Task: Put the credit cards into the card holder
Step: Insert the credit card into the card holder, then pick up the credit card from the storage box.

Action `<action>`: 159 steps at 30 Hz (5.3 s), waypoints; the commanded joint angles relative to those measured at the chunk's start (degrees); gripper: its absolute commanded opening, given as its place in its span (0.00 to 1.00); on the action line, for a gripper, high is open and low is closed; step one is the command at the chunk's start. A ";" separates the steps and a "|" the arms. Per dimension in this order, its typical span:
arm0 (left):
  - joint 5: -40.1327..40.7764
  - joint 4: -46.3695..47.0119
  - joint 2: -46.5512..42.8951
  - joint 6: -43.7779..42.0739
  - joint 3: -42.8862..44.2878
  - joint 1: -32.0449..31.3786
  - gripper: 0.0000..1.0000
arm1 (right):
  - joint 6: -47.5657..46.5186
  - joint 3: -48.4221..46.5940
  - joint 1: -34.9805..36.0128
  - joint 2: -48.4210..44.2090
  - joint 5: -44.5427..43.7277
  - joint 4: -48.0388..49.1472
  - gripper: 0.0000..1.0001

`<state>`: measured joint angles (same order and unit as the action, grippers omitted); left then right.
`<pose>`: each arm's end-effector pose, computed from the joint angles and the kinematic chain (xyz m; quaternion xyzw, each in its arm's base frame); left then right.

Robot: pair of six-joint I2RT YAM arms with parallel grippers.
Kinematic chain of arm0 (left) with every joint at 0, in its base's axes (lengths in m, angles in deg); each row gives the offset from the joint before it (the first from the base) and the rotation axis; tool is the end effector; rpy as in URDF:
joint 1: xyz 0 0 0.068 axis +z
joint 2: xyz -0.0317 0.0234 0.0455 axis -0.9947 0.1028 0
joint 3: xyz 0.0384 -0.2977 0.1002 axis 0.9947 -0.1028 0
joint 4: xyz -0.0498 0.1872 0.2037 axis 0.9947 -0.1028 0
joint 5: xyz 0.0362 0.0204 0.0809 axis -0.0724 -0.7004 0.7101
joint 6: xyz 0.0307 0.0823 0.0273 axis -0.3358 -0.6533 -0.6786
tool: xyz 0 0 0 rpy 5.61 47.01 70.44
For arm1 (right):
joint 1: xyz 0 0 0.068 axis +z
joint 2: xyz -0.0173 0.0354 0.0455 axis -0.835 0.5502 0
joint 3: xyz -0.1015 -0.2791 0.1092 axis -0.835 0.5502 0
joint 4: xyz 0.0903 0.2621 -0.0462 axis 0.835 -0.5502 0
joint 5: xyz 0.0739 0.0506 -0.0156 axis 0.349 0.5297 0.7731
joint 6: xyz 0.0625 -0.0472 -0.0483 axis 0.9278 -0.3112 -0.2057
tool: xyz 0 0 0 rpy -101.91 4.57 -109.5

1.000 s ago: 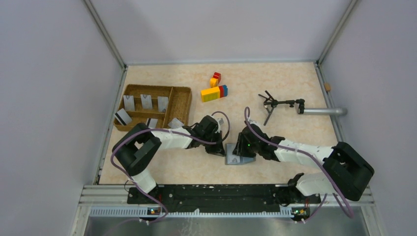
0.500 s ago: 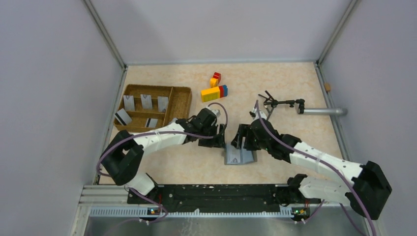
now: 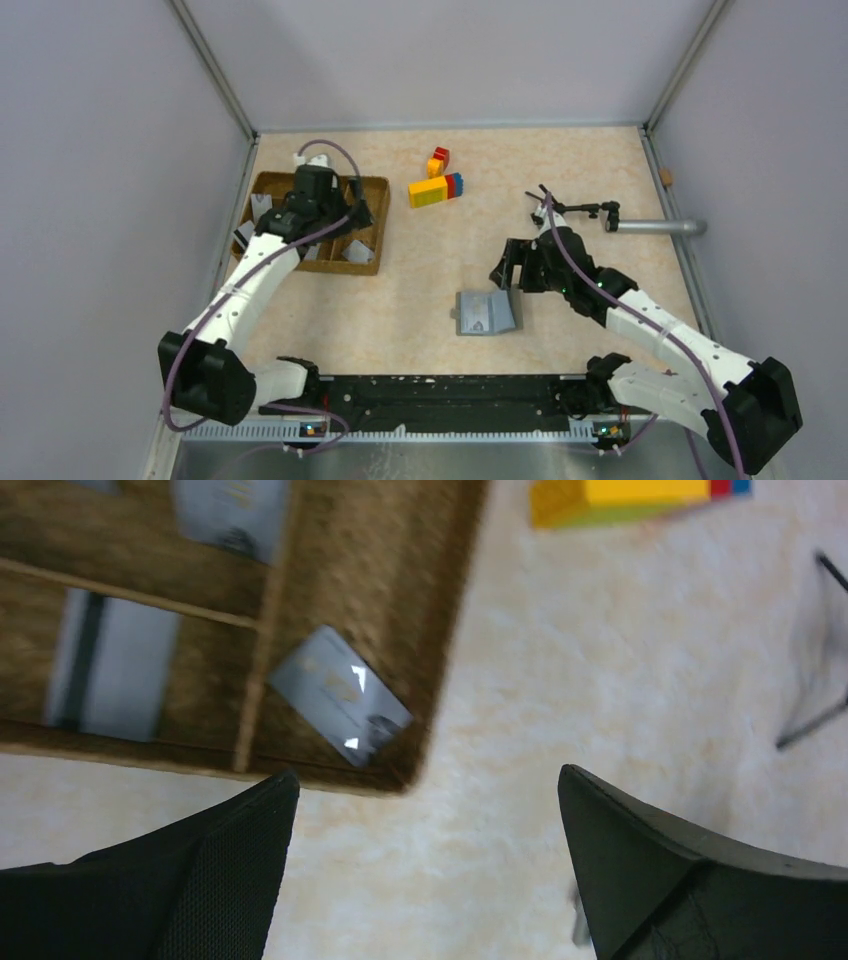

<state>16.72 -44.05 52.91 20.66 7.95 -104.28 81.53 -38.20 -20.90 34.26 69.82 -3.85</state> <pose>0.2897 -0.1046 0.3139 -0.0853 0.9174 -0.1567 0.3559 0.1919 0.1358 0.2396 -0.0087 0.9035 0.2367 0.3571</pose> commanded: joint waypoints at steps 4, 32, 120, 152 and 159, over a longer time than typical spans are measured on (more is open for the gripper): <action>8.17 3.26 1.45 -1.42 3.39 14.58 0.98 | -3.32 0.55 -3.76 1.75 7.50 5.29 0.78; 9.07 8.52 35.81 -8.45 24.19 27.19 0.84 | -3.58 1.92 -6.70 7.27 15.50 10.85 0.75; 9.87 10.90 29.74 -8.37 13.29 29.67 0.50 | -0.06 6.46 -7.06 4.65 17.60 11.12 0.72; 7.47 10.61 29.12 -8.05 13.61 30.46 0.14 | 0.39 6.01 -7.07 2.50 15.76 9.10 0.72; 6.25 9.14 24.58 -8.63 14.07 31.05 0.00 | 0.48 5.82 -7.03 1.16 14.47 7.44 0.72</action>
<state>23.86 -34.89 83.11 12.71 20.62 -73.99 81.77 -31.77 -27.30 37.32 85.67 4.02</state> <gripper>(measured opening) 0.002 0.718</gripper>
